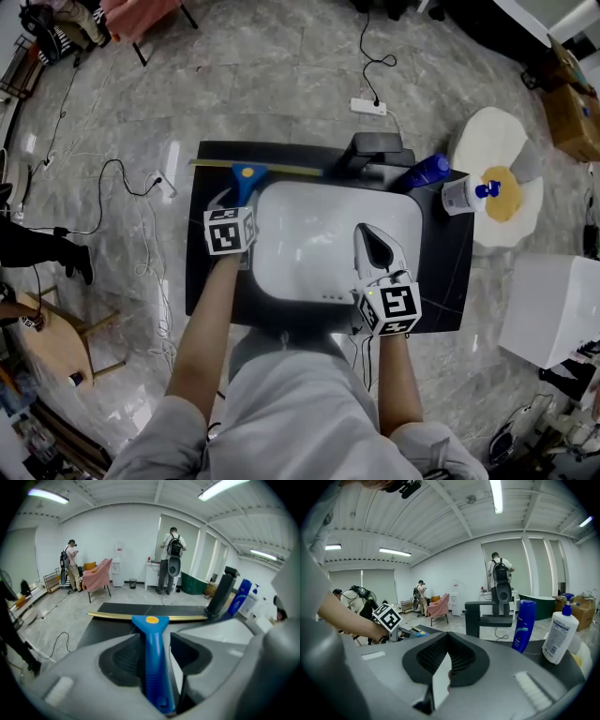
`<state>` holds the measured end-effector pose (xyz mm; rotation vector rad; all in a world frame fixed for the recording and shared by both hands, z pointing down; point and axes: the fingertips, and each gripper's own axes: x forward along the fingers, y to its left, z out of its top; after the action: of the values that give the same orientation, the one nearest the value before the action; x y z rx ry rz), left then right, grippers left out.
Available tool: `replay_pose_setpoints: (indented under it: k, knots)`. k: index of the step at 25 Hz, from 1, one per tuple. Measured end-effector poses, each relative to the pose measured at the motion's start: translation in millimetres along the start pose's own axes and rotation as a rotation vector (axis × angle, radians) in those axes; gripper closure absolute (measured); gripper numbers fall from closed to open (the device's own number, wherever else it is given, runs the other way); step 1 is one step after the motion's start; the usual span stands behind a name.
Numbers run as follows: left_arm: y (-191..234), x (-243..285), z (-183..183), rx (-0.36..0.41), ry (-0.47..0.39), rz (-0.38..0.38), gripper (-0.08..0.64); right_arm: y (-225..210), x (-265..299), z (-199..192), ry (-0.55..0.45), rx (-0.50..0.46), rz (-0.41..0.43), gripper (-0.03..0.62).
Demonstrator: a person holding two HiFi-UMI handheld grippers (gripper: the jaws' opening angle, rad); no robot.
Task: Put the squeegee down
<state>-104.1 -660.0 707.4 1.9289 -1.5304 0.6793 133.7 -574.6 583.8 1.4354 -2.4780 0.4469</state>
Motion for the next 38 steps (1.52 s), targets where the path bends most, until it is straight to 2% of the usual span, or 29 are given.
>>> replay_pose_setpoints:
  k: [5,19,26,32,38]
  knots:
    - [-1.1,-29.9,6.6,0.056,-0.049,-0.012,0.357,16.5,-12.6,5.0,-0.016,-0.011,-0.002,0.589]
    - [20.2,-161.1,6.4,0.059,-0.224,-0.042,0.414,88.3,-81.6,22.2,-0.082,-0.036,-0.068,0.589]
    - [30.1,-238.4,-6.1,0.082,-0.312,-0.048,0.463,127.6,-126.6,28.2,-0.125,-0.014,-0.110,0.589]
    - [37.3,-294.4,-17.8,0.106,-0.382,-0.036,0.551,156.5,-157.6,31.0,-0.152,-0.025,-0.132,0.589]
    - [35.6,-344.3,-26.9,0.155,-0.439,-0.049,0.561,180.5,-185.2,31.0,-0.177,-0.023,-0.150,0.589]
